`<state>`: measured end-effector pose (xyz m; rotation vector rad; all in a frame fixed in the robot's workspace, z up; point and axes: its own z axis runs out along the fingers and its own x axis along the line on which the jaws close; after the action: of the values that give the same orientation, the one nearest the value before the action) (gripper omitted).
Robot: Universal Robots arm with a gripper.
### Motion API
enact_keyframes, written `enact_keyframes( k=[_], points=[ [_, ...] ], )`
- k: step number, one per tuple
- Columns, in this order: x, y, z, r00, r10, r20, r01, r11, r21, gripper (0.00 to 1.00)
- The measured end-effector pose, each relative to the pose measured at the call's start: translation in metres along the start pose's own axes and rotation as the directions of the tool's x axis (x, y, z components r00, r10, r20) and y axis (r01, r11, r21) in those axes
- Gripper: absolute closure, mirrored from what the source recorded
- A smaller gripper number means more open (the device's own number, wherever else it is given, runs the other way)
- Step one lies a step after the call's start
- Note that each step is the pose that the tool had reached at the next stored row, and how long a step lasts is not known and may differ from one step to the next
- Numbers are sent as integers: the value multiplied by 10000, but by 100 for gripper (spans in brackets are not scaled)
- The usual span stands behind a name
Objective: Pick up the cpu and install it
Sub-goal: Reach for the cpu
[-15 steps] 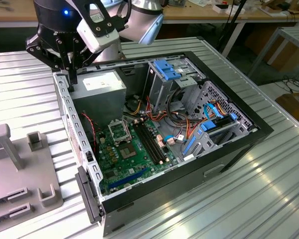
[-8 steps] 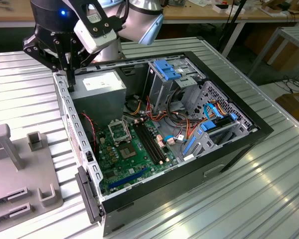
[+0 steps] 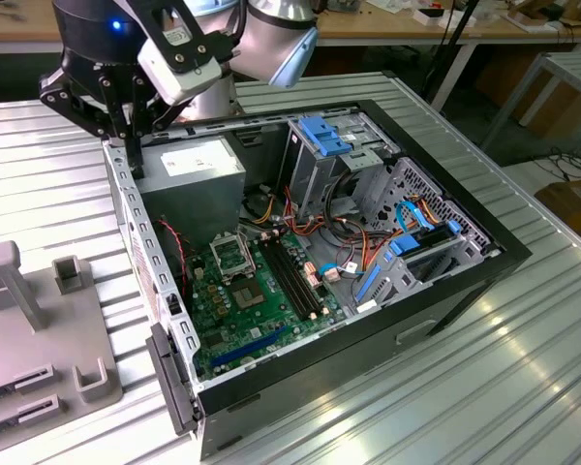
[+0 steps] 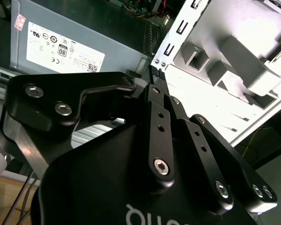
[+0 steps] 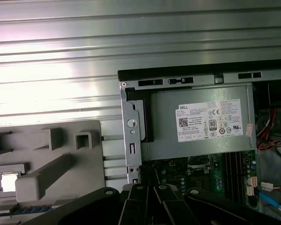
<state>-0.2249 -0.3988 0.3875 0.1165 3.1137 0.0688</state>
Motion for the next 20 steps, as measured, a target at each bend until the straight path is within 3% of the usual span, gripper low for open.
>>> enact_keyframes(
  k=[11,20],
  points=[
    [8,-1,0,10000,1,1,-1,10000,-1,89],
    [61,-5,-1,10000,1,0,-1,10000,0,89]
  ],
)
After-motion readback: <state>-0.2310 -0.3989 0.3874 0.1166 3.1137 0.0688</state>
